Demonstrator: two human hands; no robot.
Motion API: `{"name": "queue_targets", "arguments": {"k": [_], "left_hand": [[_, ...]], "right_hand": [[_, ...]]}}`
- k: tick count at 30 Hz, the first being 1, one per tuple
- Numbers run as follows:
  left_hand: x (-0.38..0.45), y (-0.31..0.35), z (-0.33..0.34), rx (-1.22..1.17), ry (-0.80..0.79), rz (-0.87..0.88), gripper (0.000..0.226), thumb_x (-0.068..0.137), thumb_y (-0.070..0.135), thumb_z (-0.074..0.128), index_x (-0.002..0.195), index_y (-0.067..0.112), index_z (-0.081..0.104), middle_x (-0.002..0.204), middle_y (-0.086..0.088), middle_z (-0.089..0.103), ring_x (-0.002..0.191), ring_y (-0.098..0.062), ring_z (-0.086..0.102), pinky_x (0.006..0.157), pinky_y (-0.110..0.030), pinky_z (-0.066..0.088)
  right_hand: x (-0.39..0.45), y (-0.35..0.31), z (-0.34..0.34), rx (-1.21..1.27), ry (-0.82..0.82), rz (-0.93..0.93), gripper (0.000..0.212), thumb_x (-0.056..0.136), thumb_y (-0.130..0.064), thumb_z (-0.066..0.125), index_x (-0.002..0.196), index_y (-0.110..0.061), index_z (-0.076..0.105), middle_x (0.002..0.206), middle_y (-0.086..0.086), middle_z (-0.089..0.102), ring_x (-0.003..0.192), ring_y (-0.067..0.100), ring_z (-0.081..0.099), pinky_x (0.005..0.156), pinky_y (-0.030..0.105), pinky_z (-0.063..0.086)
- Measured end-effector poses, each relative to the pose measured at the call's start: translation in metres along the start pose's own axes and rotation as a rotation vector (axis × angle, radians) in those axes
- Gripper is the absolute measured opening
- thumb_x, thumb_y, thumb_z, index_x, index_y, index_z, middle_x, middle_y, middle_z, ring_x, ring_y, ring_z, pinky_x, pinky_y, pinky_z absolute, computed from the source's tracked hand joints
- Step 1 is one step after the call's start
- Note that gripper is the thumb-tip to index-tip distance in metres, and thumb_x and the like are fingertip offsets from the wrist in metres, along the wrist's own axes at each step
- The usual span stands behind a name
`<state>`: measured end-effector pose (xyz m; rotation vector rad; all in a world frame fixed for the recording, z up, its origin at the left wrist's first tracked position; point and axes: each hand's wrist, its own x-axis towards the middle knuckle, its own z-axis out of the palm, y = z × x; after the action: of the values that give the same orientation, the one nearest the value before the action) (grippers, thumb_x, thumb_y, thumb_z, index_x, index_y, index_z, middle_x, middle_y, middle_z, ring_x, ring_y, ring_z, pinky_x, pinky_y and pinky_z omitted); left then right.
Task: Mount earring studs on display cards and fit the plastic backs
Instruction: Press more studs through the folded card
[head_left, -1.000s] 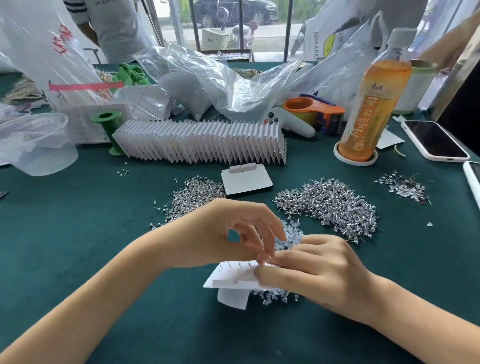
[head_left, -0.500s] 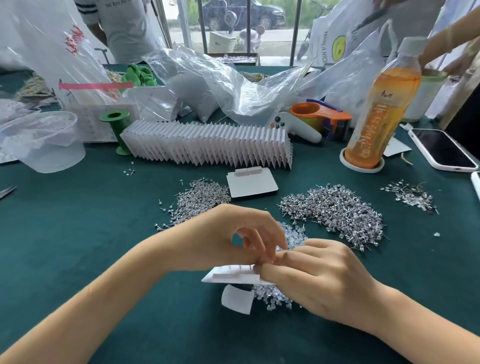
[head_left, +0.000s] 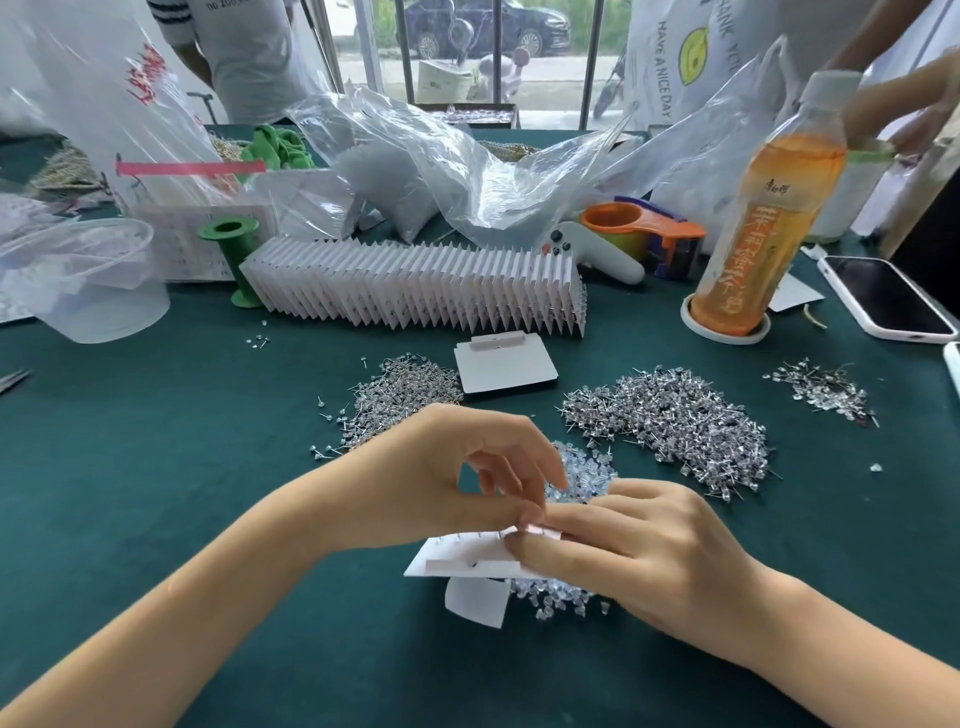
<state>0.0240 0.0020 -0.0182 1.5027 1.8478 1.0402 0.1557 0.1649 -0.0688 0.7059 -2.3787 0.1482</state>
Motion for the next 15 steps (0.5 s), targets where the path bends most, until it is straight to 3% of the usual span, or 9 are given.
{"name": "queue_targets", "arguments": {"k": [11,15], "left_hand": [[-0.0013,0.0037,0.0009,0.046,-0.018,0.015,0.023,0.081,0.007,0.072,0.095,0.026,0.068,0.082,0.016,0.069,0.079,-0.005,0.067,0.072,-0.009,0.043],[-0.0008,0.0025,0.0023,0.072,-0.022,0.017,0.022,0.082,0.009,0.072,0.095,0.026,0.067,0.084,0.013,0.07,0.08,-0.007,0.067,0.073,-0.015,0.046]], "right_hand": [[-0.001,-0.0023,0.0006,-0.059,-0.026,-0.022,0.017,0.084,-0.009,0.071,0.098,-0.019,0.075,0.088,0.001,0.072,0.051,0.017,0.048,0.047,0.025,0.039],[-0.0006,-0.004,0.0001,-0.081,-0.023,-0.012,0.019,0.084,-0.007,0.07,0.098,-0.02,0.075,0.082,0.002,0.071,0.049,0.017,0.043,0.045,0.025,0.036]]}}
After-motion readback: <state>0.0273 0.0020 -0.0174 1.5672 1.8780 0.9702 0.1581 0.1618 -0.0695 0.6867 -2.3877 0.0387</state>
